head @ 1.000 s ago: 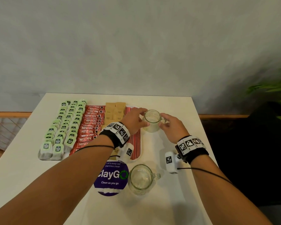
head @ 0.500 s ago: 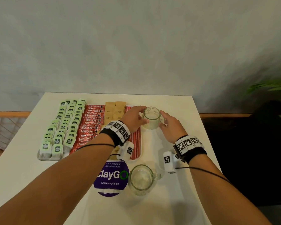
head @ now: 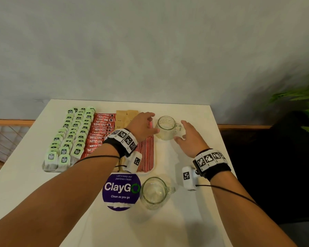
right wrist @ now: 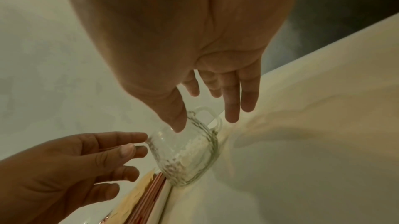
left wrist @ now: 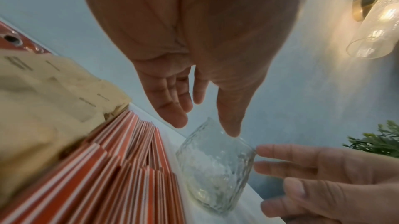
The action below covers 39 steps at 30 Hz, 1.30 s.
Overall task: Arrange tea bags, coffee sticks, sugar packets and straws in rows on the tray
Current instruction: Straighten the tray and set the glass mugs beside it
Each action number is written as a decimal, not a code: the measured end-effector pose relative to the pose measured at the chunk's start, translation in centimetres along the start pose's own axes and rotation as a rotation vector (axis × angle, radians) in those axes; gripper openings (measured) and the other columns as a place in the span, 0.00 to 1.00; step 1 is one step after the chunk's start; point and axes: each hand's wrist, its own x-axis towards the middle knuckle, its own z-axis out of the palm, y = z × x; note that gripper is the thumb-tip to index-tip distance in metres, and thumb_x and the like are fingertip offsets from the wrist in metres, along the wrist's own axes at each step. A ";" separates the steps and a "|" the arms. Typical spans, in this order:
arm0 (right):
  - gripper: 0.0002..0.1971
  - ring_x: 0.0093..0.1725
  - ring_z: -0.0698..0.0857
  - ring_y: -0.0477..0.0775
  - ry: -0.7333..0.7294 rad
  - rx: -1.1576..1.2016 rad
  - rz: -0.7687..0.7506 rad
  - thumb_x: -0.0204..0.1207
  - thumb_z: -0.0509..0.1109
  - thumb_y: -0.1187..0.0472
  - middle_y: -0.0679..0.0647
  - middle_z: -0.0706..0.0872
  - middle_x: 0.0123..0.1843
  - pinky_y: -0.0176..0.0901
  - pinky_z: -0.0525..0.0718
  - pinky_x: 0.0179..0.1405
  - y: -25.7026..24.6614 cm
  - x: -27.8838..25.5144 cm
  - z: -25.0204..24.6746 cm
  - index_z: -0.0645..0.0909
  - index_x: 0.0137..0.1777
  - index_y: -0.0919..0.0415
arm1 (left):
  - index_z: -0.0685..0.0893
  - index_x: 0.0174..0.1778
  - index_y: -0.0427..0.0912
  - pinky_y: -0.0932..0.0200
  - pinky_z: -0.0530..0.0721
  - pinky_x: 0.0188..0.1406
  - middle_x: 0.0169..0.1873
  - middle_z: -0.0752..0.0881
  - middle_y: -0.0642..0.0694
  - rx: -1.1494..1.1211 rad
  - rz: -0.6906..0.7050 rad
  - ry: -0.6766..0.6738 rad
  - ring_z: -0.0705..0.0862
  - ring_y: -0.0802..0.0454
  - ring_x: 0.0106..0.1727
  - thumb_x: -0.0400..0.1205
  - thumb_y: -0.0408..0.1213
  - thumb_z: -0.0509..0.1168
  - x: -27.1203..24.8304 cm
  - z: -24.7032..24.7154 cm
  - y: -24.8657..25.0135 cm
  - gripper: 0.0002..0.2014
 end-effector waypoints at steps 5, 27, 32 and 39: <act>0.30 0.68 0.81 0.53 0.020 -0.011 -0.076 0.85 0.69 0.54 0.50 0.67 0.84 0.46 0.78 0.71 -0.5 -3.2 -1.0 0.66 0.85 0.54 | 0.76 0.76 0.50 0.60 0.85 0.55 0.60 0.83 0.53 0.031 0.070 -0.052 0.83 0.61 0.52 0.81 0.52 0.72 -3.3 -1.8 0.6 0.28; 0.18 0.67 0.84 0.42 -0.189 0.124 -0.183 0.88 0.66 0.55 0.41 0.84 0.72 0.42 0.79 0.73 1.2 -16.6 4.8 0.79 0.77 0.48 | 0.78 0.68 0.58 0.57 0.89 0.53 0.57 0.84 0.60 -0.242 0.008 -0.226 0.86 0.61 0.53 0.70 0.49 0.82 -21.2 2.2 0.1 0.32; 0.21 0.64 0.83 0.40 -0.149 0.166 -0.265 0.88 0.63 0.64 0.42 0.85 0.66 0.35 0.79 0.65 1.7 -17.8 6.7 0.77 0.77 0.46 | 0.76 0.73 0.54 0.51 0.89 0.56 0.60 0.83 0.58 -0.359 -0.040 -0.153 0.86 0.58 0.54 0.72 0.41 0.82 -22.2 4.1 -0.1 0.34; 0.20 0.69 0.82 0.43 -0.083 0.223 -0.296 0.89 0.60 0.66 0.45 0.86 0.69 0.37 0.78 0.71 1.4 -15.3 5.5 0.80 0.75 0.45 | 0.77 0.73 0.59 0.52 0.88 0.54 0.63 0.81 0.56 -0.334 0.015 -0.088 0.85 0.54 0.58 0.74 0.43 0.80 -20.0 3.6 0.8 0.32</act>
